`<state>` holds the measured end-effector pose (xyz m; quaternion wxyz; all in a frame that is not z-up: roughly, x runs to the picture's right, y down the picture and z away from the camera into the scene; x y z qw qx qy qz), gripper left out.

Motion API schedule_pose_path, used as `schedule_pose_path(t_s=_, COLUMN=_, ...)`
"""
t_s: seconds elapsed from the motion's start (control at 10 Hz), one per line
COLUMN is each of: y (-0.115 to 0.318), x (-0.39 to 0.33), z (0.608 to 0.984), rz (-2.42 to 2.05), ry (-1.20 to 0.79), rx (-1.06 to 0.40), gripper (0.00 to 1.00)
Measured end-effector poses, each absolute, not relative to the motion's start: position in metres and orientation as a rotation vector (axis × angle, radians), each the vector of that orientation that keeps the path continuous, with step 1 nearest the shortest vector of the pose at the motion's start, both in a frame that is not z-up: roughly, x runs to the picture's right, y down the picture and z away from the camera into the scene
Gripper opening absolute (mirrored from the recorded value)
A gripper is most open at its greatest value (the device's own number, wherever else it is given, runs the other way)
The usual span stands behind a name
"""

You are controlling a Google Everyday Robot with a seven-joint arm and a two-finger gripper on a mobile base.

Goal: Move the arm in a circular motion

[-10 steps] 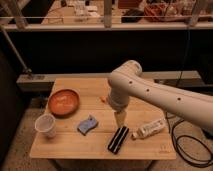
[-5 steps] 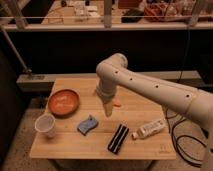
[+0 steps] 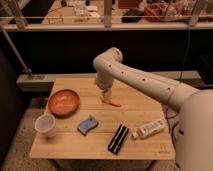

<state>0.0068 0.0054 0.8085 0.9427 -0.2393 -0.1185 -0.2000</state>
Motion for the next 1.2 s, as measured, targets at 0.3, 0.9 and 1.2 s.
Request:
schedule_pose_path(t_s=0.3, y=-0.027, x=0.058, z=0.836, rz=-0.312, ry=-0.184, rx=-0.465, gripper=0.8)
schedule_pose_path(t_s=0.9, y=-0.008, x=0.193, z=0.834, rz=-0.084, ry=-0.095, rx=-0.49, gripper=0.8)
schedule_pose_path(t_s=1.2, y=0.038, x=0.212, z=0.808, rz=-0.019, ry=-0.072, rx=-0.511, gripper=0.8)
